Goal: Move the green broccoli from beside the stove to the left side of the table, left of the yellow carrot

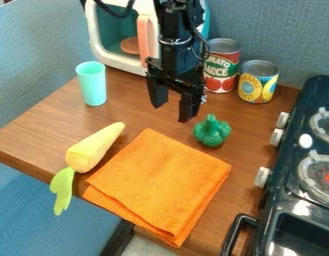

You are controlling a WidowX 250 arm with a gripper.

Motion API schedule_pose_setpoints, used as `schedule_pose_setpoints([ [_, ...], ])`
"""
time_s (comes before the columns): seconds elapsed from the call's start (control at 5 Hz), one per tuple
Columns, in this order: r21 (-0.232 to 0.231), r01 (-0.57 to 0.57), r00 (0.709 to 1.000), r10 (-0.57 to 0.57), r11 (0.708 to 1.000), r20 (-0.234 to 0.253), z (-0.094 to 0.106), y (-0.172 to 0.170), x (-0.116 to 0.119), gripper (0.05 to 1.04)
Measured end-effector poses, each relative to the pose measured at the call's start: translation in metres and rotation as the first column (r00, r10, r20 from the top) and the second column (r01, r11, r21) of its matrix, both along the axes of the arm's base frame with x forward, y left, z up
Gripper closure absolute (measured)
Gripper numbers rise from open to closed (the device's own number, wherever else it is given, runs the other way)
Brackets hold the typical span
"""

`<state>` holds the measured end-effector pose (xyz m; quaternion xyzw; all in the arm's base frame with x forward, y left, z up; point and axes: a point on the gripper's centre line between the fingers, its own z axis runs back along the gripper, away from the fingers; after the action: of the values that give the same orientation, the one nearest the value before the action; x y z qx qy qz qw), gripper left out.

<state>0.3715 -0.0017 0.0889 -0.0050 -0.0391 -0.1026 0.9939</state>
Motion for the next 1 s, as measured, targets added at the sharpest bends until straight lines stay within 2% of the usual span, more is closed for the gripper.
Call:
schedule_pose_setpoints([
  [0.2,0.000,0.000,0.999,0.000,1.000,-0.040,-0.014,0.000,-0.003,0.079],
  [0.6,0.007,0.046,0.998,-0.046,0.999,-0.040,-0.015,-0.019,-0.003,0.079],
  [0.8,0.010,0.034,0.999,-0.033,0.999,-0.020,-0.012,-0.020,0.004,0.079],
  [1.0,0.042,0.008,0.999,-0.007,0.999,-0.032,-0.016,-0.022,0.019,0.079],
])
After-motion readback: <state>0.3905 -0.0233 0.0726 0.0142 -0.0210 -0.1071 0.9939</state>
